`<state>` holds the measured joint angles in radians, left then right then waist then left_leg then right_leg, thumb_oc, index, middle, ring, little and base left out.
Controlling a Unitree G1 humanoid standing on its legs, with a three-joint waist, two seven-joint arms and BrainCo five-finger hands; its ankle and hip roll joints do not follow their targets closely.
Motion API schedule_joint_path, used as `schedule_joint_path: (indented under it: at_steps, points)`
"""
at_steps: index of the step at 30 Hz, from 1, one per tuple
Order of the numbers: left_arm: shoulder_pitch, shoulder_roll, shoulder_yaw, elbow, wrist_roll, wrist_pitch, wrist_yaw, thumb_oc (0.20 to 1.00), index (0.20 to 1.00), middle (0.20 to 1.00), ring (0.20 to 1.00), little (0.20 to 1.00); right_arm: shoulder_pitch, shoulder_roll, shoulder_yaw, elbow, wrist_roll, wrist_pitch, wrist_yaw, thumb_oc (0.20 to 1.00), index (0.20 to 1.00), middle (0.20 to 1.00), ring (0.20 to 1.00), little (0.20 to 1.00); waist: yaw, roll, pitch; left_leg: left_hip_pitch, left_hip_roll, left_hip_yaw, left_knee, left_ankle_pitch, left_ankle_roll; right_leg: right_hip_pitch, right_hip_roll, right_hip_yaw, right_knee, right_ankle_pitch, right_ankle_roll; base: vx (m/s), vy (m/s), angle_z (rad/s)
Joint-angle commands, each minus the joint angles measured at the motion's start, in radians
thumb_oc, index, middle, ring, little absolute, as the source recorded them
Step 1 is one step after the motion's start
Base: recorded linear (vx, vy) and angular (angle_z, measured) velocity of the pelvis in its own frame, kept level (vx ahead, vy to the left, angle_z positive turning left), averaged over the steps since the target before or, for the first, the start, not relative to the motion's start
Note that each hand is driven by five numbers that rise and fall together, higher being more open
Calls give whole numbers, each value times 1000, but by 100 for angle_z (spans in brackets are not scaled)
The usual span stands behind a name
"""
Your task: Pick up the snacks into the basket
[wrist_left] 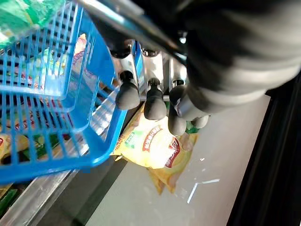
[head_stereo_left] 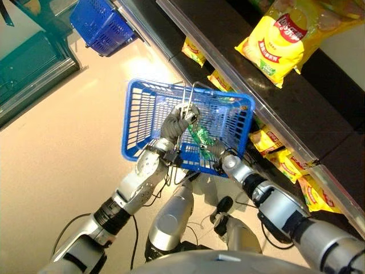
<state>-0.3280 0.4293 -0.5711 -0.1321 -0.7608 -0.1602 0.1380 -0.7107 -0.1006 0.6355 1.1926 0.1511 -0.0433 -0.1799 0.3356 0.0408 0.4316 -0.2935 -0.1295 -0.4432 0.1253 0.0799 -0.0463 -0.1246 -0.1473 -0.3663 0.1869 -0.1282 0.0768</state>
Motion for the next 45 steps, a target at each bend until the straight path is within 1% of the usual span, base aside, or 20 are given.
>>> schedule_joint_path:
  at_steps: [1, 5, 8, 9, 11, 15, 19, 20, 23, 26, 27, 28, 29, 31, 33, 37, 38, 41, 43, 45]
  points:
    - [-94, -66, 33, -223, -16, -95, -22, 200, 200, 200, 200, 200, -44, 86, 11, -117, 24, -67, 5, 1000, 1000, 1000, 1000, 1000, -11, -2, -23, 9, -24, 9, -14, -29, 0, 8, -29, 35, 27, 23, 45, 0, 0, 0]
    - [-44, -51, 63, -218, -25, -98, -22, 200, 200, 200, 200, 200, 5, 55, 34, -258, 23, -74, -5, 1000, 1000, 1000, 1000, 1000, -29, -13, -34, 14, -20, 13, -10, -31, 2, 6, -25, 61, 45, 15, 45, 0, 0, 0]
    - [57, -16, 152, -187, -50, -104, -22, 200, 200, 200, 200, 200, 135, -68, 9, -527, -14, -79, 5, 1000, 1000, 1000, 1000, 1000, -91, -40, -61, 20, -5, 24, -24, -17, -5, -14, 45, 209, 50, -8, 28, 3, -7, 5]
    - [93, -7, 181, -186, -57, -107, -24, 200, 200, 200, 200, 200, 169, -107, -4, -600, -27, -81, 14, 1000, 1000, 1000, 1000, 1000, -99, -47, -66, 31, 1, 29, -32, -17, -8, -7, 52, 220, 46, -15, 22, -1, -50, 37]
    - [186, 19, 267, -163, -79, -99, -18, 200, 200, 200, 200, 200, 298, -242, -66, -807, -69, -91, 54, 1000, 1000, 1000, 1000, 1000, -126, -64, -97, 61, 28, 36, -63, -3, -14, 9, 70, 213, 13, -6, 15, -9, -126, 13]
    - [263, 16, 321, -145, -80, -87, -39, 200, 200, 200, 200, 200, 465, -362, -202, -964, -58, -118, 87, 1000, 1000, 1000, 1000, 1000, -170, -66, -141, 90, 31, 22, -76, 8, -27, 58, 83, 203, -35, -5, 4, -4, -119, -16]
    - [307, -3, 367, -128, -75, -76, -56, 200, 200, 200, 200, 200, 549, -418, -286, -1062, -41, -124, 125, 1000, 1000, 1000, 1000, 1000, -198, -63, -171, 102, 25, 27, -49, -9, -28, 87, 84, 209, -48, -8, -1, 0, -45, 6]
    - [312, -12, 375, -125, -70, -74, -60, 200, 200, 200, 200, 200, 563, -431, -308, -1090, -40, -129, 132, 1000, 1000, 1000, 1000, 1000, -205, -63, -178, 105, 19, 35, -34, -14, -29, 96, 84, 212, -49, -10, -5, 27, -5, -6]
    - [315, -44, 403, -92, -58, -65, -71, 200, 200, 200, 200, 200, 612, -458, -393, -1153, -24, -138, 144, 1000, 1000, 1000, 1000, 1000, -256, -69, -180, 92, 60, 187, 57, -44, -43, 110, 77, 212, -22, -21, -13, 14, 15, 3]
    - [344, -56, 432, -87, -65, -68, -77, 200, 200, 200, 200, 200, 633, -449, -413, -1171, 11, -150, 164, 1000, 1000, 1000, 1000, 1000, -245, -74, -204, 120, 88, 166, 57, -66, -36, 138, 89, 253, -25, -23, -14, 106, 17, -6]
    - [344, -57, 434, -85, -67, -64, -75, 200, 200, 200, 200, 200, 627, -454, -411, -1175, 4, -148, 175, 1000, 1000, 1000, 1000, 1000, -241, -76, -214, 125, 100, 137, 43, -58, -41, 149, 92, 266, -34, -24, -10, 141, 106, -42]
    - [339, -58, 438, -89, -66, -63, -76, 200, 200, 200, 200, 200, 641, -460, -447, -1202, -1, -157, 167, 1000, 1000, 1000, 1000, 1000, -252, -75, -226, 99, 154, 134, -5, -13, -56, 169, 84, 264, -46, -29, 2, 109, 105, -32]
    - [339, -58, 436, -89, -66, -63, -76, 200, 200, 200, 200, 200, 644, -460, -449, -1205, -2, -156, 168, 1000, 1000, 1000, 1000, 1000, -253, -75, -227, 100, 155, 133, -10, -11, -57, 170, 84, 262, -47, -29, 1, 90, 152, 2]
    - [320, -72, 432, -68, -79, -79, -54, 200, 200, 200, 200, 200, 668, -415, -516, -1208, 96, -182, 111, 1000, 1000, 1000, 1000, 1000, -276, -78, -232, 44, 221, 216, -69, 14, -62, 194, 55, 249, -65, -33, 20, 100, 211, 32]
    - [306, -72, 434, -41, -68, -82, -43, 200, 200, 200, 200, 200, 655, -382, -512, -1162, 119, -177, 83, 1000, 1000, 1000, 1000, 1000, -270, -73, -239, 33, 241, 243, -86, 37, -70, 208, 40, 248, -92, -19, 32, 140, 255, 58]
    - [300, -66, 428, -34, -33, -83, -38, 200, 200, 200, 200, 200, 617, -336, -506, -1129, 166, -169, 67, 1000, 1000, 1000, 1000, 1000, -247, -82, -256, 47, 198, 249, -68, 15, -58, 233, -26, 252, -129, 12, 74, 175, 306, 2]
    - [290, -49, 421, -33, 33, -90, -27, 200, 200, 200, 200, 200, 582, -275, -495, -1061, 274, -173, 36, 1000, 1000, 1000, 1000, 1000, -234, -100, -268, 30, 156, 272, -24, -20, -39, 219, -81, 273, -111, 38, 92, 247, 403, -15]
    - [285, -23, 436, -48, 93, -97, -7, 200, 200, 200, 200, 200, 494, -247, -480, -1011, 261, -159, 1, 1000, 1000, 1000, 1000, 1000, -205, -121, -258, 10, 109, 312, 29, -70, 3, 129, -132, 296, 57, 111, 87, 227, 399, -13]
    - [279, -7, 437, -69, 114, -101, 16, 200, 200, 200, 200, 200, 387, -205, -468, -901, 285, -154, -55, 1000, 1000, 1000, 1000, 1000, -178, -119, -231, 18, 104, 341, 26, -84, 19, 62, -177, 207, 153, 214, 87, 111, 289, -20]
    - [279, -4, 440, -84, 120, -105, 20, 200, 200, 200, 200, 200, 338, -176, -462, -853, 307, -158, -83, 1000, 1000, 1000, 1000, 1000, -165, -109, -218, 30, 110, 356, 13, -87, 22, 49, -176, 159, 176, 207, 88, 71, 188, -46]
